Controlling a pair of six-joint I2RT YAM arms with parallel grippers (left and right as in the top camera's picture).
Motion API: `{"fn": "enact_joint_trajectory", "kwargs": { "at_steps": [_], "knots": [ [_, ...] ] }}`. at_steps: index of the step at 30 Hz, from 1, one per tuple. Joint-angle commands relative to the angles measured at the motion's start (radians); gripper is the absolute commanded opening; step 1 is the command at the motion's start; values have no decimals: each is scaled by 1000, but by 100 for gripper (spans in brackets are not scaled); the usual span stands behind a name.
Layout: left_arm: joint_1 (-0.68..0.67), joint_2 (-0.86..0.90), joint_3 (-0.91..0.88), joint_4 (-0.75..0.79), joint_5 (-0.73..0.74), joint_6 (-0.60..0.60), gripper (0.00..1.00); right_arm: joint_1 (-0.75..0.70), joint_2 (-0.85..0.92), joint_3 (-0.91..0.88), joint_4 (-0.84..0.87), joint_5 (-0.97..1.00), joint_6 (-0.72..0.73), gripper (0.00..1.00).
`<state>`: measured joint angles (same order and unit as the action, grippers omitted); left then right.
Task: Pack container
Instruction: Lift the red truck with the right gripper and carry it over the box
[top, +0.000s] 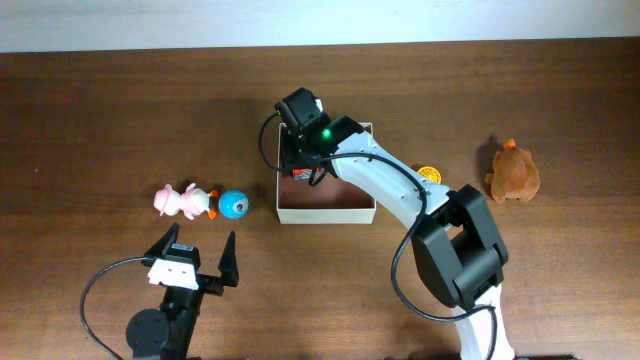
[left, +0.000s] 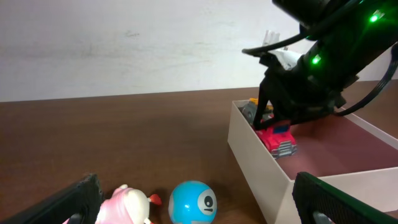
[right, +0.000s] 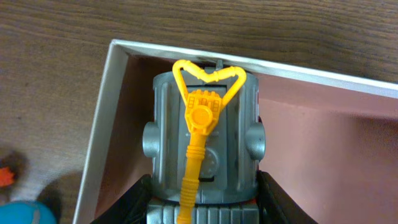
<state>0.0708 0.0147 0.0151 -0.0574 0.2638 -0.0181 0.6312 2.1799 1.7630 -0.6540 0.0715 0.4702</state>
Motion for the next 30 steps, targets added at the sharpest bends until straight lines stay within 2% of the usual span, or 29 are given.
{"fn": "enact_joint_trajectory", "kwargs": {
  "at_steps": [1, 10, 13, 15, 23, 30],
  "knots": [
    [-5, -9, -6, -3, -6, 12, 100, 10, 20, -6, 21, 31, 11, 41],
    [-5, -9, -6, -3, -6, 12, 100, 10, 35, -6, 60, 31, 18, 42],
    [-5, -9, -6, -3, -6, 12, 100, 10, 35, -6, 59, 26, 17, 64],
    [-5, -9, -6, -3, -6, 12, 100, 10, 35, -6, 56, 17, 15, 70],
    [-5, -9, -6, -3, -6, 12, 100, 10, 11, 22, 43, -76, -21, 70],
    [-5, -9, -6, -3, -6, 12, 99, 9, -80, 111, -87, -79, -74, 70]
  ]
}}
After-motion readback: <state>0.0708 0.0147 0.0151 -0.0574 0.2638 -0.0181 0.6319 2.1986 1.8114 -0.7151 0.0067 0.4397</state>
